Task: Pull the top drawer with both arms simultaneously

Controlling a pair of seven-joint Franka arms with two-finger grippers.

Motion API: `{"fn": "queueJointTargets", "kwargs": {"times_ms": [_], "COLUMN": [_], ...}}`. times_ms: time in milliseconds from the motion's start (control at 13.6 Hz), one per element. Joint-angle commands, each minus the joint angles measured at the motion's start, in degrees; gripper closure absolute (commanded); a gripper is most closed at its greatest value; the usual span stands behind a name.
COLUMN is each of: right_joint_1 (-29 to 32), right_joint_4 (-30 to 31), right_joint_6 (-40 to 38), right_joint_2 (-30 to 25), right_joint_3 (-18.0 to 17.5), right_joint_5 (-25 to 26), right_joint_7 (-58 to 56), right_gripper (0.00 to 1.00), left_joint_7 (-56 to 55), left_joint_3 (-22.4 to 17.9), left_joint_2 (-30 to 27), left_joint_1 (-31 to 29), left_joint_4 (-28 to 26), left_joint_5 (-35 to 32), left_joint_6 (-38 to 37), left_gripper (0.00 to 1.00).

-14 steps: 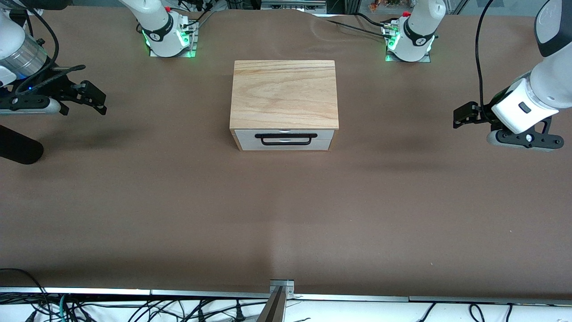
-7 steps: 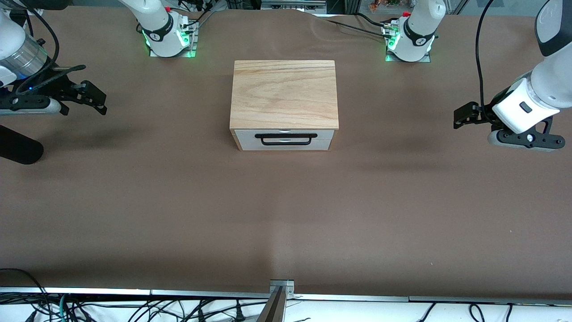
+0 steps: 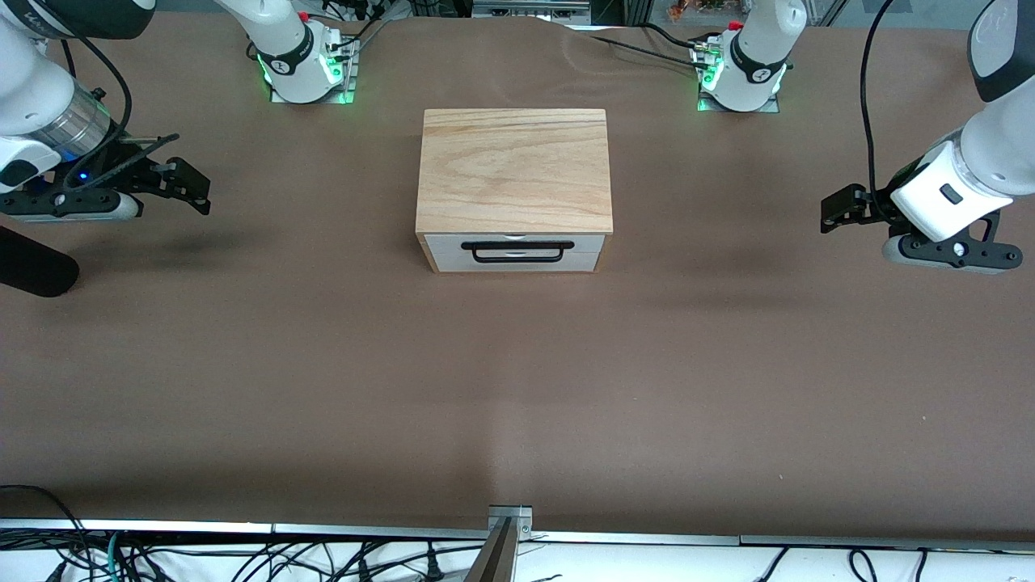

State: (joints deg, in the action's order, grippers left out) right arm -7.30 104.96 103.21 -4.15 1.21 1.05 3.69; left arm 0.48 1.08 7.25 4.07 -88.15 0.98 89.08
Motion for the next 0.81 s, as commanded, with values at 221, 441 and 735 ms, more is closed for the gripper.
{"fn": "queueJointTargets", "kwargs": {"times_ms": [221,441,735], "right_joint_1": [0.01,0.01,-0.08], "right_joint_4": [-1.43,-1.43,-1.43], "right_joint_6": [-0.82,-0.9,-1.43], "right_joint_2": [0.37,0.37,0.64], "right_joint_3": [-0.16,-0.16,-0.25], "right_joint_5": [-0.09,-0.09,-0.09], "right_joint_7": [-0.87,-0.96,-0.79], "right_gripper": [0.0,0.0,0.0], "left_joint_7": [0.49,0.49,0.49], "left_joint_3": [0.85,0.85,0.85], "left_joint_2": [0.31,0.31,0.31], "left_joint_1": [-0.73,-0.73,-0.73], "left_joint_4": [1.31,1.31,1.31], "left_joint_5": [-0.54,-0.54,-0.54], "left_joint_6": [0.13,0.13,0.05], "left_gripper": [0.0,0.0,0.0]}}
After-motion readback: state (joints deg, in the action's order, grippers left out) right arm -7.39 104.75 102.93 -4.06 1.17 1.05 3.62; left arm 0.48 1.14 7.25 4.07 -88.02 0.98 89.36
